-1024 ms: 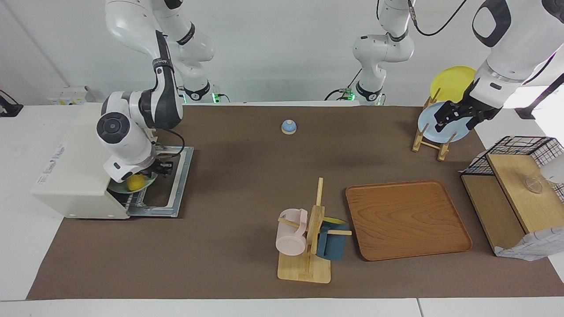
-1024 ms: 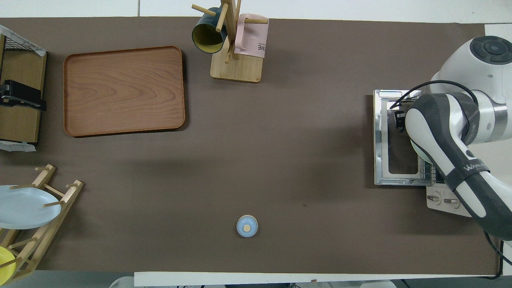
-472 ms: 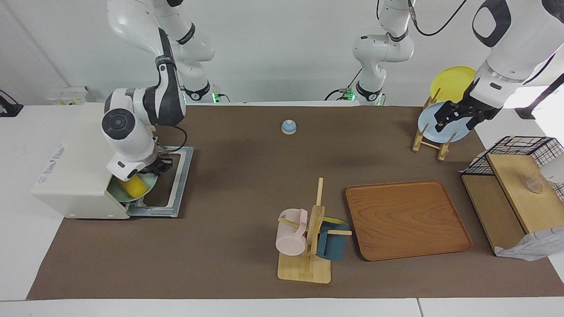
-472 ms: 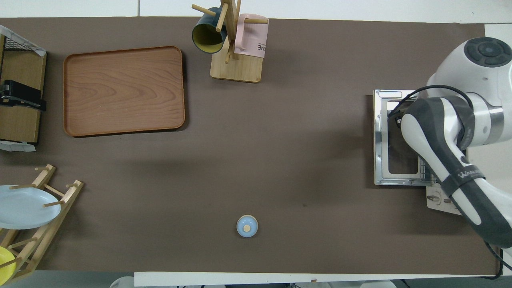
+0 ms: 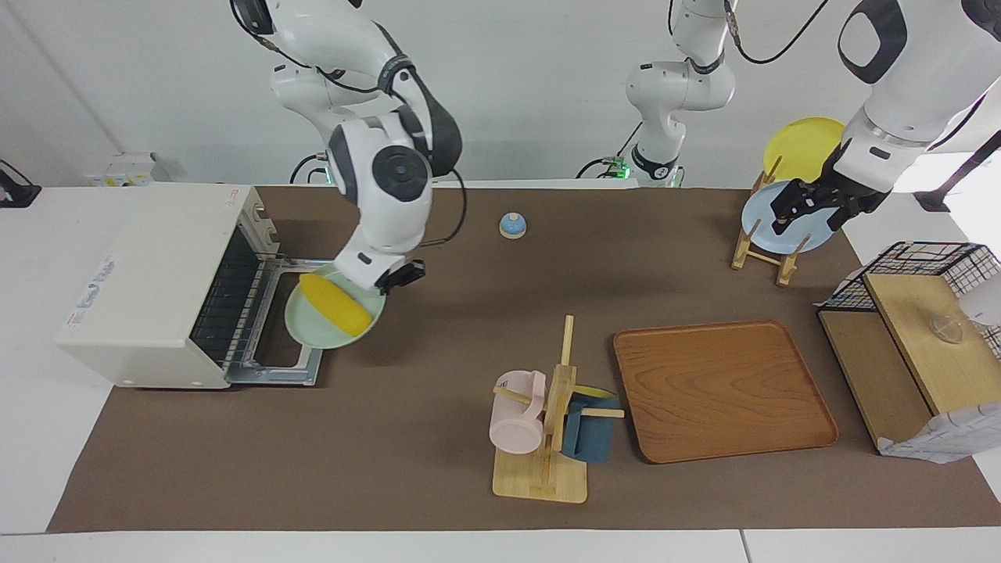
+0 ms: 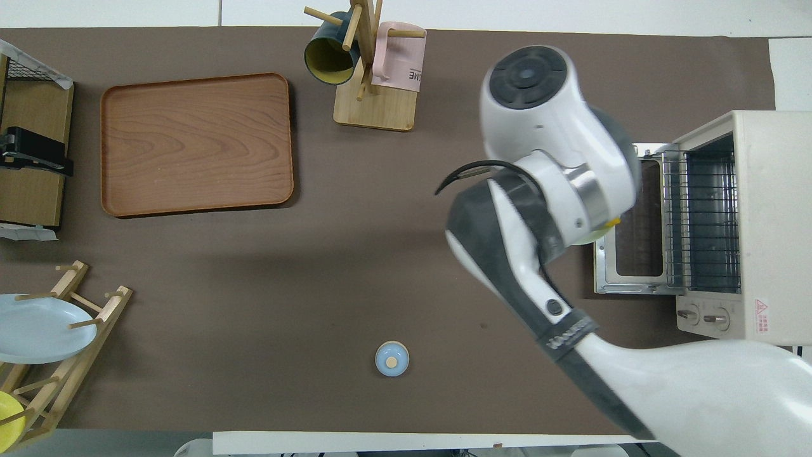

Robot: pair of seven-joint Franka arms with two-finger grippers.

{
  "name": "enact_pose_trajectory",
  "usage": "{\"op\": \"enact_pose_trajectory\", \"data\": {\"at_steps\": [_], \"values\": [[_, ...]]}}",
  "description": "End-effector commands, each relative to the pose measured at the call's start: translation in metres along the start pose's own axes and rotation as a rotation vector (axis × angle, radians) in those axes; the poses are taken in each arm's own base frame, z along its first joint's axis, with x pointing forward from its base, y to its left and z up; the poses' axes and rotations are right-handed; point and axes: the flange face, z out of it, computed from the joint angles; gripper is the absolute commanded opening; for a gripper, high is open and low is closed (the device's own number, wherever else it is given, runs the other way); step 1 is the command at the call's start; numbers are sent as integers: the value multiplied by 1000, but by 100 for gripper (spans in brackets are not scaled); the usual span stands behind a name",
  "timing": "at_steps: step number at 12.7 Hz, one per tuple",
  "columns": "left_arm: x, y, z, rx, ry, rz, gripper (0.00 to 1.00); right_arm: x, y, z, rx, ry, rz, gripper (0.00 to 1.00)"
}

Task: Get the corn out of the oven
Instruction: 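Pull the green plate out and carry it toward the table center, then lower the green plate onto the table and open the right gripper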

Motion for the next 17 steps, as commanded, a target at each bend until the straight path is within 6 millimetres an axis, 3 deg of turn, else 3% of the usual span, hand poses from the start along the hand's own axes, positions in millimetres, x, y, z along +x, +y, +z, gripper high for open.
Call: {"op": "enact_pose_trajectory", "data": {"at_steps": [1,2,4,5,7,8,10,12,13,14,15,17], "values": [[-6,-2,-4,6,4,6,100,17,-103,2,13,11,49,0],[-6,-2,-4,6,4,6,100,18,-142,2,58,59,77,0],[-6,-2,-4,6,4,6,100,28,-197,13,212,135,156,0],[-6,-2,-4,6,4,6,100,28,-218,23,243,154,168,0],[-5,-2,-5,6,11,6,100,23,-240,34,265,156,214,3],[-4,-2,-5,6,13,3,100,26,-236,33,297,140,279,27],[-5,-6,-4,6,13,-8,100,31,-215,26,299,85,318,46],[-15,-4,14,1,19,-42,100,42,-151,-20,317,126,364,66],[-22,7,38,-7,67,-98,100,46,-105,-17,265,94,316,67],[-31,39,61,-17,102,-145,100,42,-57,-2,213,47,239,66],[-37,87,90,-33,122,-212,100,39,-5,16,203,48,176,63],[-42,176,141,-54,125,-308,100,16,50,62,177,29,129,46]]}}
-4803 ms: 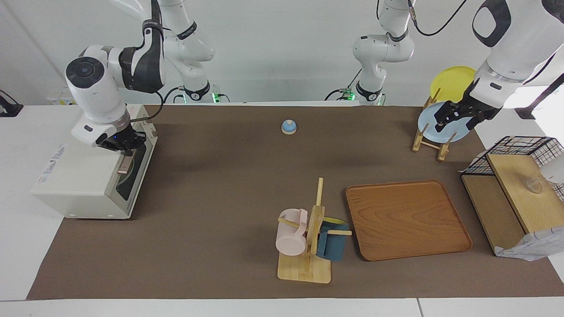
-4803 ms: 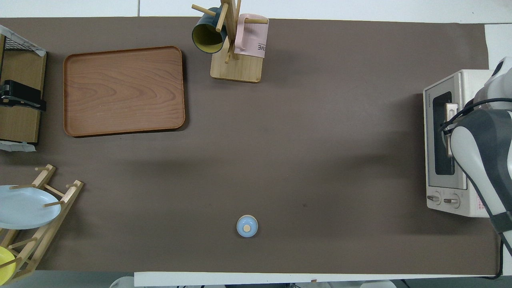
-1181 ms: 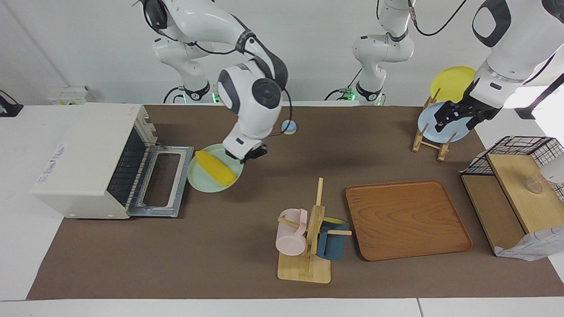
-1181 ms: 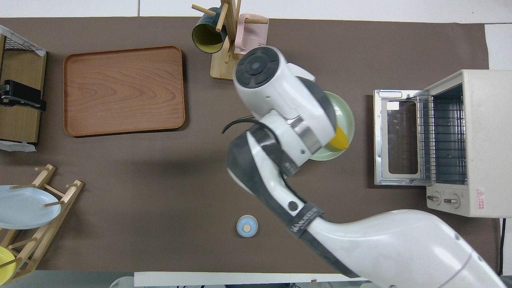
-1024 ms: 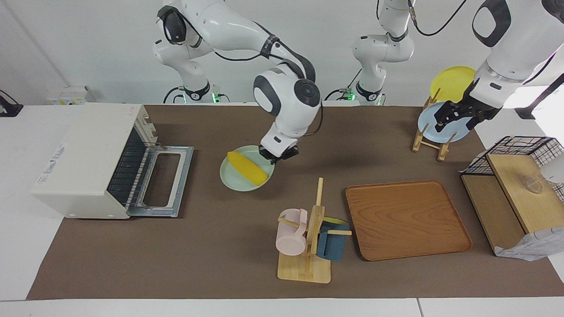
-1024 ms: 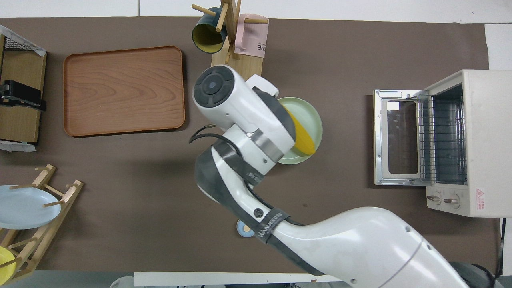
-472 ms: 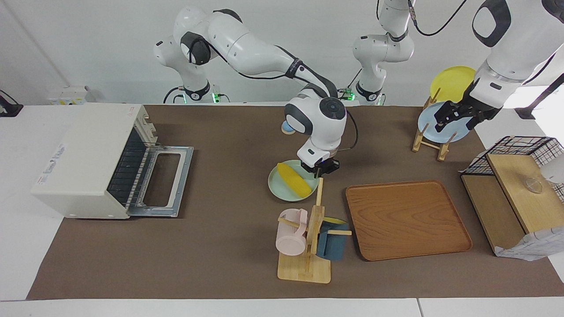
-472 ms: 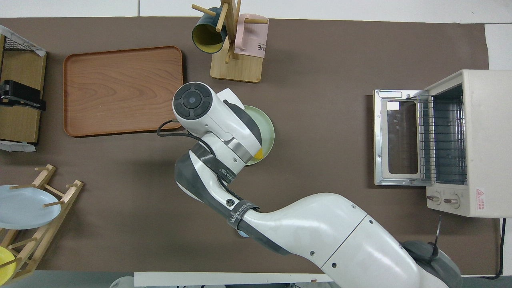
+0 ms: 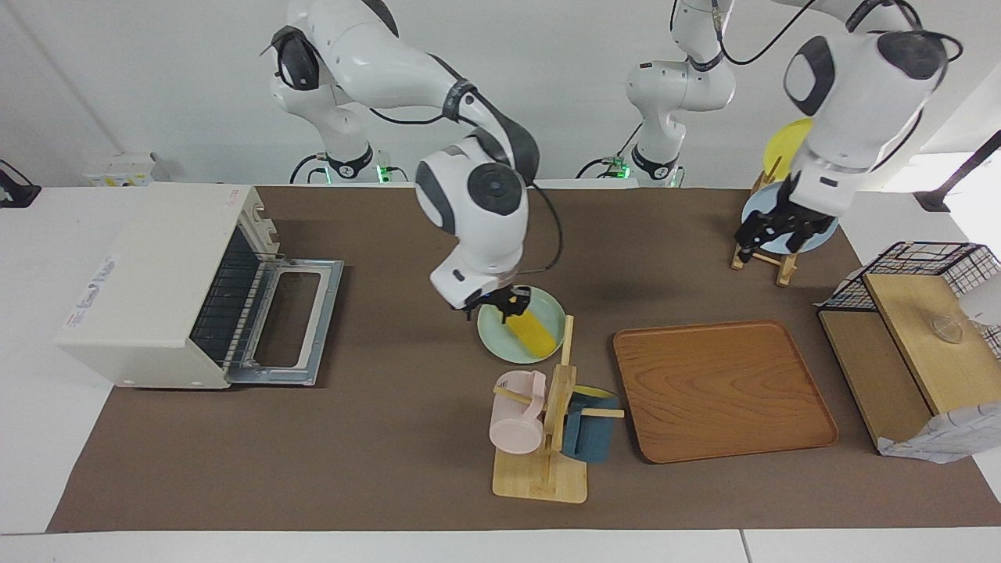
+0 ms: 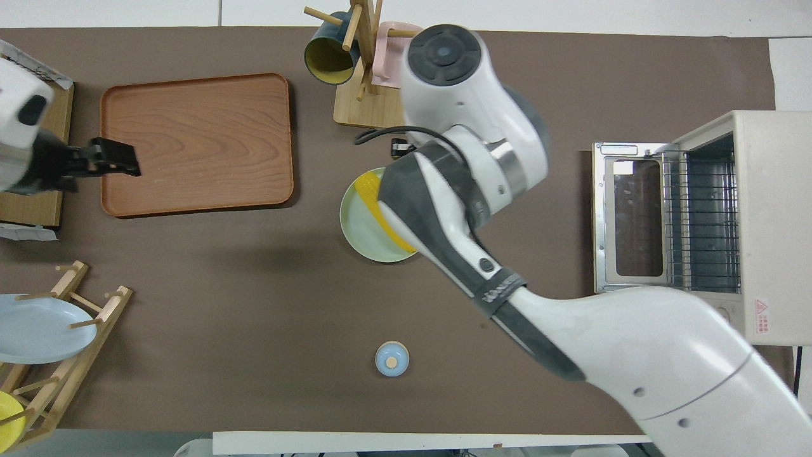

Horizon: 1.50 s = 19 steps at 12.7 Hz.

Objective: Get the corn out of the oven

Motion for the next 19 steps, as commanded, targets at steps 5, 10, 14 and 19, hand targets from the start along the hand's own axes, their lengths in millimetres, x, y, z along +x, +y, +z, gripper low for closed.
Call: {"op": "enact_pose_trajectory", "data": {"at_steps": [5,10,14,19], "values": [[-96,218,131,-53,30,-193,100,-41,163,103,-127,-64,-151,12],[-101,273,204,-46,29,-270,85,-52,190,135,-184,-95,-180,11],[-86,264,186,128,40,-224,0,-51,200,132,-299,-103,-282,11],[82,34,156,115,29,156,0,-29,209,73,-418,-146,-377,11]]}}
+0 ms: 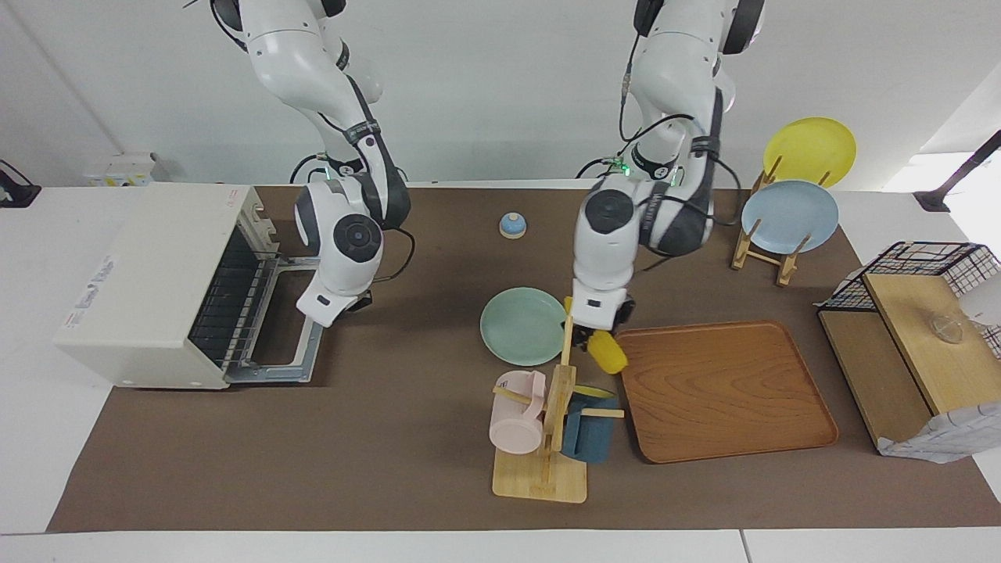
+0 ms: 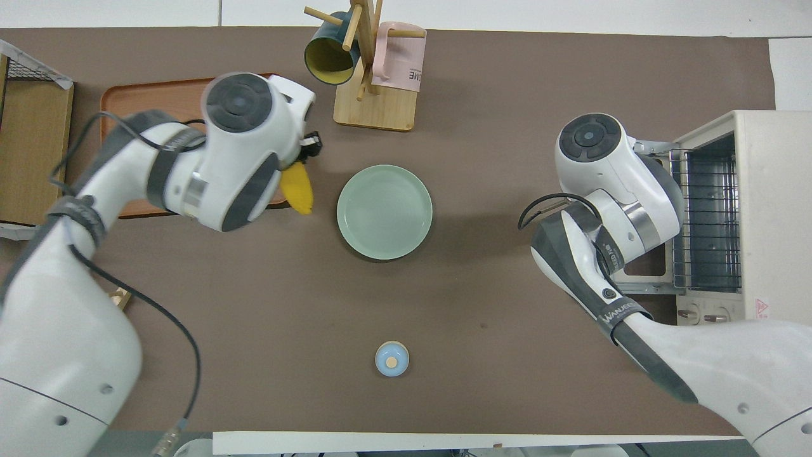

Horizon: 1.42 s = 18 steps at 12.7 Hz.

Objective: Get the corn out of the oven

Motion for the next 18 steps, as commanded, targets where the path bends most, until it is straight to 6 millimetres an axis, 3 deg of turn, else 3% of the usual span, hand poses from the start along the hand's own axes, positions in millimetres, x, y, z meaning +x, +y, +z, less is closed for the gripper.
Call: {"op": "enact_pose_trajectory", "data": {"at_steps": [1,2,3,4,5,6,9,10,11,12,13,14,16,17,18], "values": [[51,-105,42,-40,-1,233,0,-5,66,-29,-70,-1,-48,11],[69,-120,59,-83,5,290,0,-8,80,-40,-60,-5,-58,11],[78,-130,61,-96,18,329,16,-17,99,-46,-46,-15,-51,11],[81,-134,61,-92,27,347,99,-25,111,-55,-21,-7,-55,11],[81,-131,52,-93,34,343,100,-36,125,-61,6,-1,-64,11],[87,-141,27,-98,65,328,100,-46,141,-62,28,-3,-62,11],[70,-186,-82,-95,-1,314,100,-61,174,-59,104,0,-48,12],[63,-198,-107,-78,-39,313,100,-66,181,-70,147,10,-21,16],[59,-216,-144,-26,-66,313,100,-71,187,-83,182,13,-2,40],[53,-224,-183,-14,-112,305,100,-81,198,-100,219,37,30,88],[48,-232,-210,-5,-154,297,100,-92,208,-117,261,84,64,100],[43,-235,-224,-7,-180,293,100,-105,215,-137,292,127,87,100],[40,-235,-228,-12,-187,296,100,-130,223,-172,297,126,129,100],[40,-235,-232,-16,-169,297,100,-143,234,-189,321,124,156,100],[39,-235,-235,-25,-164,299,100,-160,262,-203,387,166,209,100]]}}
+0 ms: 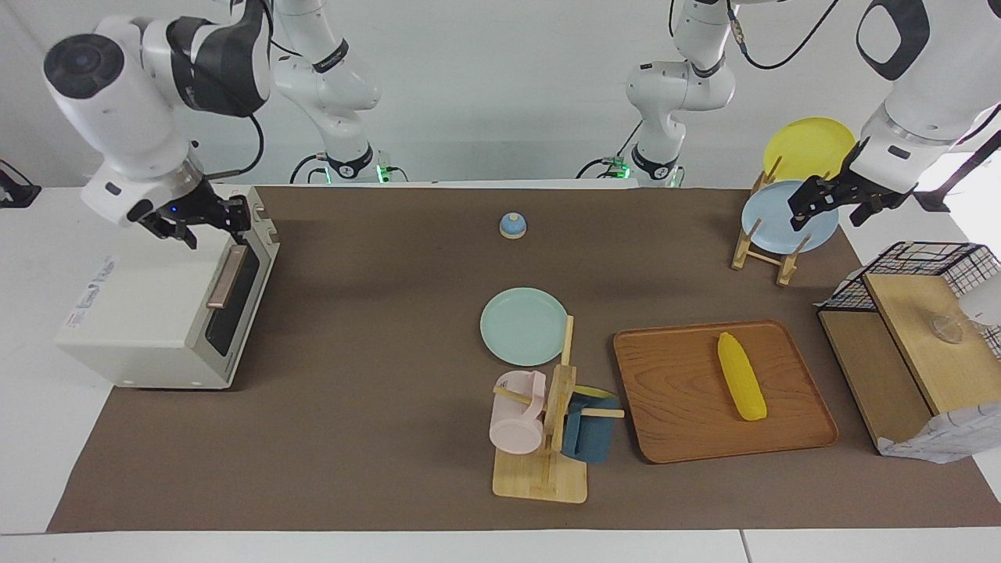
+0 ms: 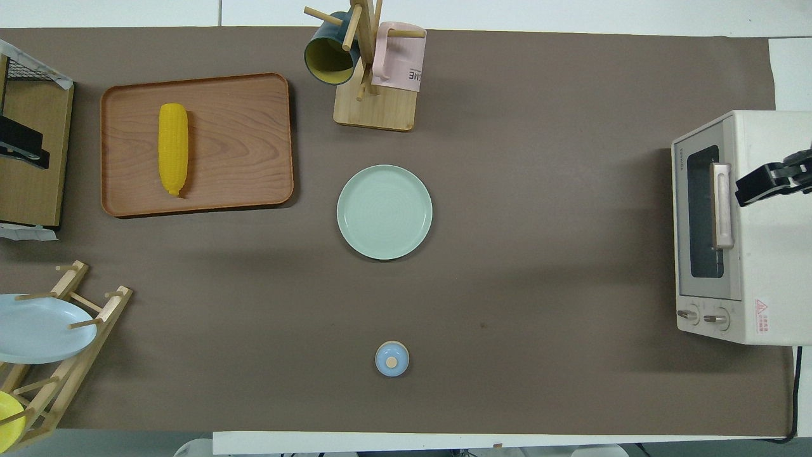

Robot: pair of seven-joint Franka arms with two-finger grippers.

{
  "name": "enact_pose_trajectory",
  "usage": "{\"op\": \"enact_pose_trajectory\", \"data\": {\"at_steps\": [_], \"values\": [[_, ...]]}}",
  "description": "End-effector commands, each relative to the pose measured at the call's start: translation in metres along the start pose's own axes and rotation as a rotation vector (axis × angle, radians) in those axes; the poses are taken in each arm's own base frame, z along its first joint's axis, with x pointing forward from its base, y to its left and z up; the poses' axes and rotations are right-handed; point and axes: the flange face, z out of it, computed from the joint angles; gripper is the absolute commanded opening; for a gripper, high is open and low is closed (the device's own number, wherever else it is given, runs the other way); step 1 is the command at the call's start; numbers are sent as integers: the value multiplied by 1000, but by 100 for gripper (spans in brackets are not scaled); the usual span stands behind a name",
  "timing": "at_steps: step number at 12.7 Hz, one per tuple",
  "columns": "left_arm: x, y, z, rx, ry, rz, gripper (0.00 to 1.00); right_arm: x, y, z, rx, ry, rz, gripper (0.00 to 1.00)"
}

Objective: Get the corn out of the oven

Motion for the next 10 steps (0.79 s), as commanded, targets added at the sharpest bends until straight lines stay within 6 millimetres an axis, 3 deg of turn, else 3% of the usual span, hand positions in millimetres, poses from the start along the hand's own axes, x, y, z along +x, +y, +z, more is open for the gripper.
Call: {"op": "enact_pose_trajectory", "data": {"at_steps": [1,3,6,8,10], "values": [[5,0,0,-2,-4,15,100,-21,39,-51,118,90,87,100],[4,3,-2,-4,-5,18,100,-30,36,-62,110,86,96,100],[1,2,-1,-5,-29,17,100,-39,28,-46,74,40,118,100],[-2,1,-2,-8,-42,16,100,-32,7,-50,63,46,111,100],[-11,2,-17,-15,-25,20,100,-30,4,-51,64,57,131,100]]}}
